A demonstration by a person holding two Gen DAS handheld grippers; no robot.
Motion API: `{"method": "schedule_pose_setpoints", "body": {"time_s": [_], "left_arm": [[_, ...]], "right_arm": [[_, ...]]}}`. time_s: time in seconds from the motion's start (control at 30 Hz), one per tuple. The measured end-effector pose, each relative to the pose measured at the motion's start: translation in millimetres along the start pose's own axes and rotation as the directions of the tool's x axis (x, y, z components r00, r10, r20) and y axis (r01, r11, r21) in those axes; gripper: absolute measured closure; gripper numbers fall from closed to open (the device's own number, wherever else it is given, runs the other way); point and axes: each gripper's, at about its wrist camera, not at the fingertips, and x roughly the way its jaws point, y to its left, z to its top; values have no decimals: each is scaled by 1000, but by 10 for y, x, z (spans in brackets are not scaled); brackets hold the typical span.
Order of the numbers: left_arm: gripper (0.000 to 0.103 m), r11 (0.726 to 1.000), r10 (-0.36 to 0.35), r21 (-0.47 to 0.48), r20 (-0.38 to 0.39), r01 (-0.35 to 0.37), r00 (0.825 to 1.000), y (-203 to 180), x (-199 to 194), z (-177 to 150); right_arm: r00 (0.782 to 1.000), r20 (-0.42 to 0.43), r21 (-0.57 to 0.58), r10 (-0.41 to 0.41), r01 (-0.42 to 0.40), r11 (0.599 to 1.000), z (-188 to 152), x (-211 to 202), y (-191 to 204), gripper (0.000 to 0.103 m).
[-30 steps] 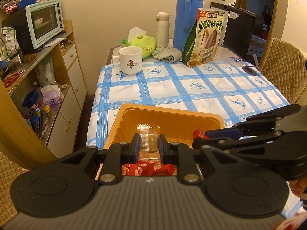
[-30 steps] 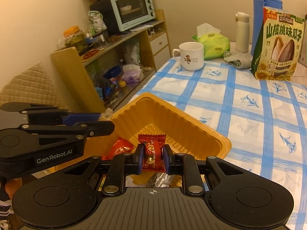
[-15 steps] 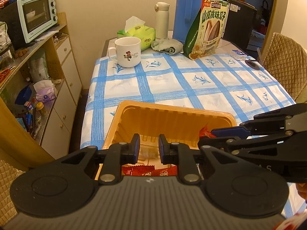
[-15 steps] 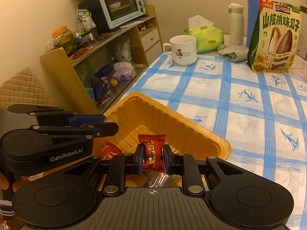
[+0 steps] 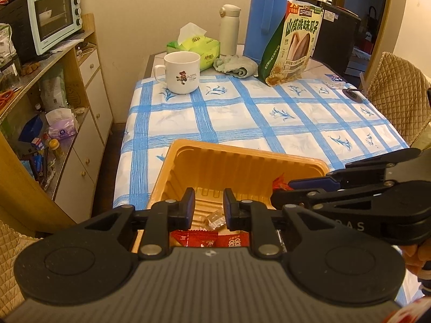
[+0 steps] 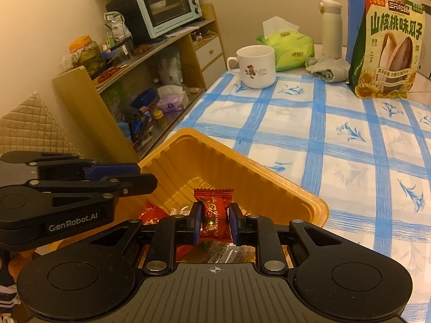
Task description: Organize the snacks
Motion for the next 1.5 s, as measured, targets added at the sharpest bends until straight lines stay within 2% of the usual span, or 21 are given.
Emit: {"method": "schedule_pose_setpoints", "body": {"time_s": [0.2,0.27,0.4,0.47,0.67,0.73,0.8,0.87,0.97,1.1,1.33,1.5], "left_arm": [[79,1000,1,-14,11,-1,1000,39,-83,-14],[70,1000,3,-20,14,-3,1000,52,-120,-24],[68,999,7,-35,19,-6,1000,78,-191,-48],[62,999,7,-42,17,-6,1000,92,-225,-58],[54,999,1,-51,19,0,1000,97,-345,-110],[52,998,-1,-56,23,2,1000,97,-393,-130],[49,998,-1,-59,29,2,1000,89,-448,-146],[42,998,5,-61,34,-3,999,68,-512,-168],[39,998,20,-66,43,-18,999,23,-641,-205],[33,996,40,-80,61,-35,997,-52,-866,-281],[23,992,79,-101,72,-72,994,-334,-1273,-473],[22,992,76,-109,66,-69,995,-634,-1519,-669]], "right_arm": [[1000,2,-1,11,-11,1000,16,55,34,81],[1000,6,1,15,-15,1000,23,65,43,81],[999,42,13,22,-23,1000,43,47,62,81],[998,52,16,23,-24,1000,58,34,77,80],[998,56,15,16,-17,1000,59,-26,101,78],[998,60,22,8,-10,1000,31,-74,93,67],[997,80,37,8,-11,999,-13,-154,77,49],[995,95,51,11,-16,999,-51,-244,62,46],[996,95,64,3,-9,998,-105,-377,55,41],[993,118,75,-3,-6,997,-209,-605,63,21],[991,130,77,-10,0,997,-513,-1093,108,13],[991,133,76,-5,-5,997,-805,-1473,111,11]]}}
